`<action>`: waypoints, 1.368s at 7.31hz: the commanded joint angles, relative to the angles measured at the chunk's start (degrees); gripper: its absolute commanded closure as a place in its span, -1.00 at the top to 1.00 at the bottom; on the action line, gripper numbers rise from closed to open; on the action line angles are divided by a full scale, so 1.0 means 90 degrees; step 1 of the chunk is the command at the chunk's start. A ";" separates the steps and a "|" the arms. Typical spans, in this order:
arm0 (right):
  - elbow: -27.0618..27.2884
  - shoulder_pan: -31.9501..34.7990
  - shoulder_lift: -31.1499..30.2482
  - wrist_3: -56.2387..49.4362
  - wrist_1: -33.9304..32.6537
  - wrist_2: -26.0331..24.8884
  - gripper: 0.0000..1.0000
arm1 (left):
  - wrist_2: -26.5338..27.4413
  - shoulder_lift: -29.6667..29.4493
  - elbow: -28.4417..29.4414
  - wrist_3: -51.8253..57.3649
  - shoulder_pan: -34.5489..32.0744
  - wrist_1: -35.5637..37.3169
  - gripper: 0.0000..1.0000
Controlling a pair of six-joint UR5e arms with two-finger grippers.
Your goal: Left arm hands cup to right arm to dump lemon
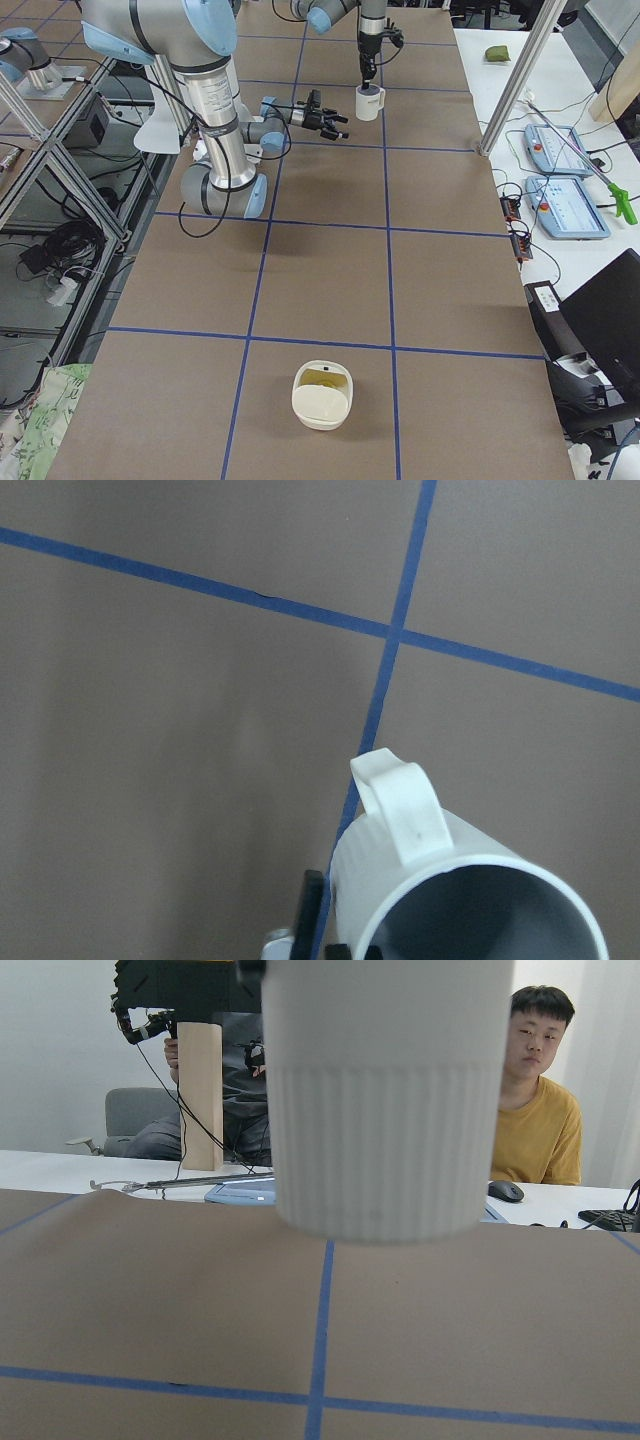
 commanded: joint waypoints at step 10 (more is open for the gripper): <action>0.2482 0.6833 -0.3753 -0.4132 -0.0475 1.1322 1.00 | -0.0798 0.5917 -0.1010 0.6702 -0.2142 -0.1662 -1.00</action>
